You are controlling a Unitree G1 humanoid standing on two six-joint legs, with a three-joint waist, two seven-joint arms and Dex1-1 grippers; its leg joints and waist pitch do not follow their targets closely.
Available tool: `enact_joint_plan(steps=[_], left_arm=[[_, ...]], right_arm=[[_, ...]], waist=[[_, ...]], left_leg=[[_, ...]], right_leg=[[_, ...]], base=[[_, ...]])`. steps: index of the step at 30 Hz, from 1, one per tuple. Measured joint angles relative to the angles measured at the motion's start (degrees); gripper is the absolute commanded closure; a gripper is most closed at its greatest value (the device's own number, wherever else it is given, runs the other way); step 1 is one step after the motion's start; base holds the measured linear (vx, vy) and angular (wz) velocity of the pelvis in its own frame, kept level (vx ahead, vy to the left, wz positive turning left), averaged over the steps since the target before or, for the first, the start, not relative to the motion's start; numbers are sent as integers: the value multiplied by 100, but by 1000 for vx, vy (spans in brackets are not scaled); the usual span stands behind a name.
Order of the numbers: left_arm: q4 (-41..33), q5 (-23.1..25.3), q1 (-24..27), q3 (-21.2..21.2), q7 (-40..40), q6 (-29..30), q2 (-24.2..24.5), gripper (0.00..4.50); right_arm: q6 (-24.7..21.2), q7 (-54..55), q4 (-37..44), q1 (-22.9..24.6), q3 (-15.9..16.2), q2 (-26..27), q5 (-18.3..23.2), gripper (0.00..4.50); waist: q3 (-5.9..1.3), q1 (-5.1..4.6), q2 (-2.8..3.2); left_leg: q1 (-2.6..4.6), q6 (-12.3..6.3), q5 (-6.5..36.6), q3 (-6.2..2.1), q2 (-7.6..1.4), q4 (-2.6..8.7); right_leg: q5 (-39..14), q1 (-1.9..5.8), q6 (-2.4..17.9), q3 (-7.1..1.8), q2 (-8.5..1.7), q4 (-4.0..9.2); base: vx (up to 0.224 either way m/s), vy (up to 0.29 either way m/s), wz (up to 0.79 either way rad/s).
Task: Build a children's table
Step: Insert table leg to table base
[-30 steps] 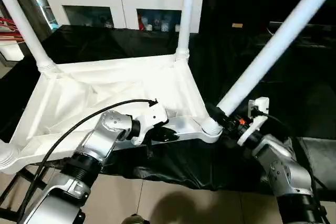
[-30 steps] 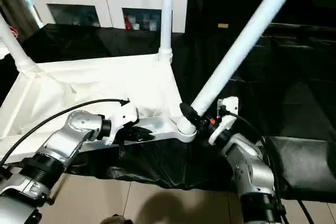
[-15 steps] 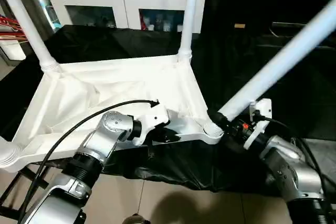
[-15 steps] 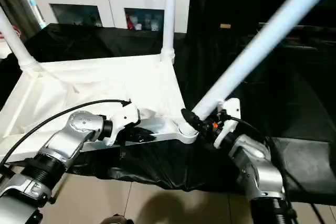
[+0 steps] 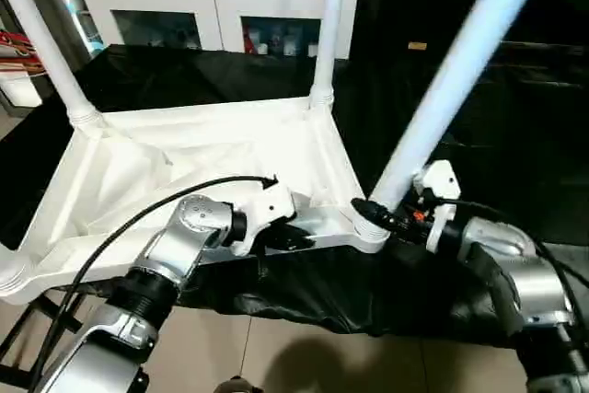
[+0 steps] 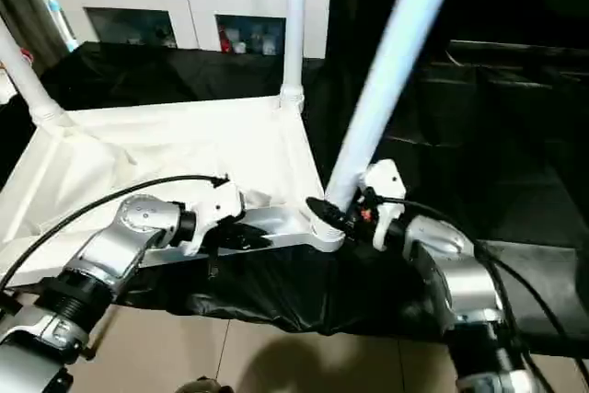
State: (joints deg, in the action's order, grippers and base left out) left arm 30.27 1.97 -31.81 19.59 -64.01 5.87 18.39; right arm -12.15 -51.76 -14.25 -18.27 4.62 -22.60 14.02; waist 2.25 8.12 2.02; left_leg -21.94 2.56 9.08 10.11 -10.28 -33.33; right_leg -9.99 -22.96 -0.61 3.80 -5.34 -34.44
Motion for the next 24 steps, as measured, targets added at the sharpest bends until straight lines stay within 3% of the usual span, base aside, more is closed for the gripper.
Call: enact_joint_plan(steps=[9, 17, 24], left_arm=[[24, 0, -66, 63, -393, -228, 187, 450], [86, -1, -268, 182, -1143, -509, 546, 450], [455, 44, -539, 266, -1271, -683, 527, 450]], right_arm=[[163, -765, -268, -300, 256, -219, -92, 259], [402, -1745, -353, -372, 476, -327, 66, 259], [672, -1997, -561, -462, 508, -323, 68, 259]], waist=[[0, 0, -47], [78, 14, -125], [103, 41, -135]], left_leg=[[-5, 0, 0, 2, 0, 43], [-9, 1, 0, 6, 1, 53], [-3, 1, 0, 7, 2, 63]], right_leg=[[13, -3, 27, 6, 5, 37], [-1, -8, 8, 3, 5, 48], [2, -6, 17, 4, 4, 50]], base=[[0, 0, 0], [0, 0, 0], [0, 0, 0]])
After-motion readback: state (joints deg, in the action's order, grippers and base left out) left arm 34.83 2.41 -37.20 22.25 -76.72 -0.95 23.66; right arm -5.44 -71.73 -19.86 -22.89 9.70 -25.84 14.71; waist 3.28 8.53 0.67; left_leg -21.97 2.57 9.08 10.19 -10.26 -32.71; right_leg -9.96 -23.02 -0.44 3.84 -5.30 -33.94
